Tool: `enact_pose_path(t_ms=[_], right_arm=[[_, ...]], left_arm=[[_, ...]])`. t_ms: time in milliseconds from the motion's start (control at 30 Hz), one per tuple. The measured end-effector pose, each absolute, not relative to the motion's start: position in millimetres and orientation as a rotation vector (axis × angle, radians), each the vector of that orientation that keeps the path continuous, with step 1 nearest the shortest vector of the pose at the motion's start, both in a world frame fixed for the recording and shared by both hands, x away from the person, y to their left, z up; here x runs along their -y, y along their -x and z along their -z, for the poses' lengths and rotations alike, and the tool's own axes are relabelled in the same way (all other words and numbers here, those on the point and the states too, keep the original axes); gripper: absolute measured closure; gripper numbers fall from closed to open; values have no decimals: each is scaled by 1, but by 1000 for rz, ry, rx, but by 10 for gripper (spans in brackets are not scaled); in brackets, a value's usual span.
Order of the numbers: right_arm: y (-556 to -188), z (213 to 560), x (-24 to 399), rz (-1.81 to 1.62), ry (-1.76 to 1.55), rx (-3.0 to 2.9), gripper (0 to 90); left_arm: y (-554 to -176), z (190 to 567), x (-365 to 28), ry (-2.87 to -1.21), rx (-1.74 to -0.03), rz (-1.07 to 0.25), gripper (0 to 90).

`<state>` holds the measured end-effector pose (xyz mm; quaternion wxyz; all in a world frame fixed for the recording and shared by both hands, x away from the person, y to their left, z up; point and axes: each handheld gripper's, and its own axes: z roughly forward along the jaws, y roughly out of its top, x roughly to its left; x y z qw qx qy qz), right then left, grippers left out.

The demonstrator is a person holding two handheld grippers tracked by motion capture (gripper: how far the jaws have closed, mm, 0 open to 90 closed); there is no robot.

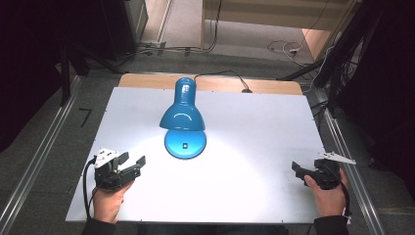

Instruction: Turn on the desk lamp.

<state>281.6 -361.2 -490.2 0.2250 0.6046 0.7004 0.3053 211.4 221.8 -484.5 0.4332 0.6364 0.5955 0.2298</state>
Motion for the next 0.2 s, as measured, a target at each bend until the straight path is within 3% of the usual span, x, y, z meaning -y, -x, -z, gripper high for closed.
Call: enact_pose_path(t_ms=[200], right_arm=[[-281, 490, 362, -842, -1673, -1926, 117]], left_arm=[[-203, 488, -228, -1578, -1536, -581, 278]])
